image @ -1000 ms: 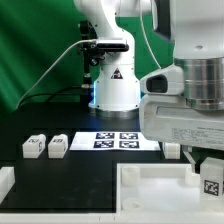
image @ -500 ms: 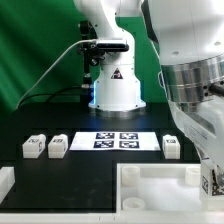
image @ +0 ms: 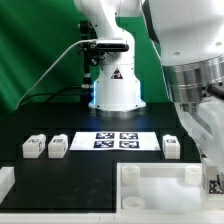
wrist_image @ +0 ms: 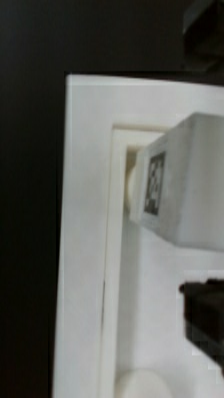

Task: Assemble one leg

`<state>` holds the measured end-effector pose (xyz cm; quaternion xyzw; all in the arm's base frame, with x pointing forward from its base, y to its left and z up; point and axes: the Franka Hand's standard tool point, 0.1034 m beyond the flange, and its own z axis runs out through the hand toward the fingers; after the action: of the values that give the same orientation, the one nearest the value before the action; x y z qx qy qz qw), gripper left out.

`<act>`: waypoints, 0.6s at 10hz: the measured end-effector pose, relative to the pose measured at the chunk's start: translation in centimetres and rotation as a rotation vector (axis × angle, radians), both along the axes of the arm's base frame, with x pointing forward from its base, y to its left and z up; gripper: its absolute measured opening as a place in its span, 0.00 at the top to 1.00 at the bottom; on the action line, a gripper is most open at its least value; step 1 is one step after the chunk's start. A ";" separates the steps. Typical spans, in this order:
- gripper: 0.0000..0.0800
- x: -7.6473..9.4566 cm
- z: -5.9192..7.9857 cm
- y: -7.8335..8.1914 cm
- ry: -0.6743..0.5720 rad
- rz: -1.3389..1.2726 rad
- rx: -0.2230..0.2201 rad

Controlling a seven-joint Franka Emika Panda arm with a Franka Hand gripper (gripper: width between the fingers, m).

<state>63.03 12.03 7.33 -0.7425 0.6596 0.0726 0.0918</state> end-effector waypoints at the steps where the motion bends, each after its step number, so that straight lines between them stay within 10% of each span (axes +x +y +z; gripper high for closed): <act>1: 0.21 0.1 0.1 0.1 -0.035 0.143 -0.002; 6: 0.19 0.0 -0.4 -0.4 -0.165 0.796 -0.053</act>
Offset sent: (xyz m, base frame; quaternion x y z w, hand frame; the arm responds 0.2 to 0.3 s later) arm 0.0000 0.0000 0.0000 0.0000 0.0000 -0.2667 0.9638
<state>62.99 11.63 6.95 -0.9452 0.3127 0.0258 0.0900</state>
